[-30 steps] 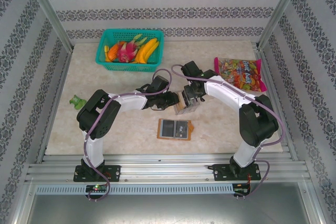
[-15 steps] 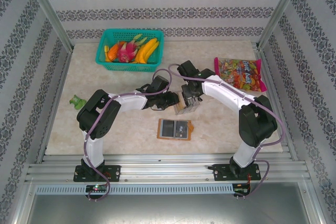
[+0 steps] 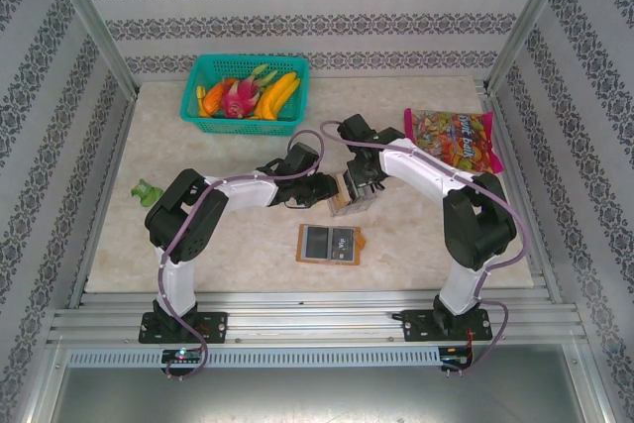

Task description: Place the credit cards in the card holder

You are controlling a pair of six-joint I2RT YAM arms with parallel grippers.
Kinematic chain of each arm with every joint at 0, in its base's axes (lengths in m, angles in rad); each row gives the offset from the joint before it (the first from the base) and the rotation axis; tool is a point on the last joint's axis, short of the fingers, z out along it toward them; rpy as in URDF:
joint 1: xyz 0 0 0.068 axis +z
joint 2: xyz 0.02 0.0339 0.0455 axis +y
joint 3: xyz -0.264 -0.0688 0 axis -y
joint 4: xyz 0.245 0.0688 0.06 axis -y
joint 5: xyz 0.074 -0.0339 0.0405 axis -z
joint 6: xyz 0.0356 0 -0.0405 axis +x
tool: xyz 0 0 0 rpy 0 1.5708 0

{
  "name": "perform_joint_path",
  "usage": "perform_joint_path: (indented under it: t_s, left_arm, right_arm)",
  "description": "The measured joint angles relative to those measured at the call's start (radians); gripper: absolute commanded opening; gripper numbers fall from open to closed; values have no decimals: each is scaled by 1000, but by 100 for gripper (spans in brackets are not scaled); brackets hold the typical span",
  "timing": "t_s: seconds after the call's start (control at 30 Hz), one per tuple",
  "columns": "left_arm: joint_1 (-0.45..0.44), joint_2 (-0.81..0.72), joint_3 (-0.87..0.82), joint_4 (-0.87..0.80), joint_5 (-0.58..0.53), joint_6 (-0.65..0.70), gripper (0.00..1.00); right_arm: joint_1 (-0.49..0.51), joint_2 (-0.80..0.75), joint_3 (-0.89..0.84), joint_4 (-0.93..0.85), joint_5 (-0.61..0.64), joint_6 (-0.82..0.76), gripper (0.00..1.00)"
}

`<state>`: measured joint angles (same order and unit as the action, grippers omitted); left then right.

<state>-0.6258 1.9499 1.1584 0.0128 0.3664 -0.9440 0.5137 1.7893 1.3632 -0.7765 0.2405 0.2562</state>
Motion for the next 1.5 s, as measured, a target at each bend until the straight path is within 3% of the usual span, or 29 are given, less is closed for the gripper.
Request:
perform_joint_path:
  t_s: [0.63, 0.83, 1.2, 1.5]
  left_arm:
    - [0, 0, 0, 0, 0, 0, 38]
    - [0, 0, 0, 0, 0, 0, 38]
    - [0, 0, 0, 0, 0, 0, 38]
    - [0, 0, 1, 0, 2, 0, 38]
  right_arm:
    - [26, -23, 11, -27, -39, 26, 8]
    - [47, 10, 29, -27, -58, 38, 14]
    - [35, -59, 10, -14, -76, 58, 37]
    - [-93, -118, -31, 40, -132, 60, 39]
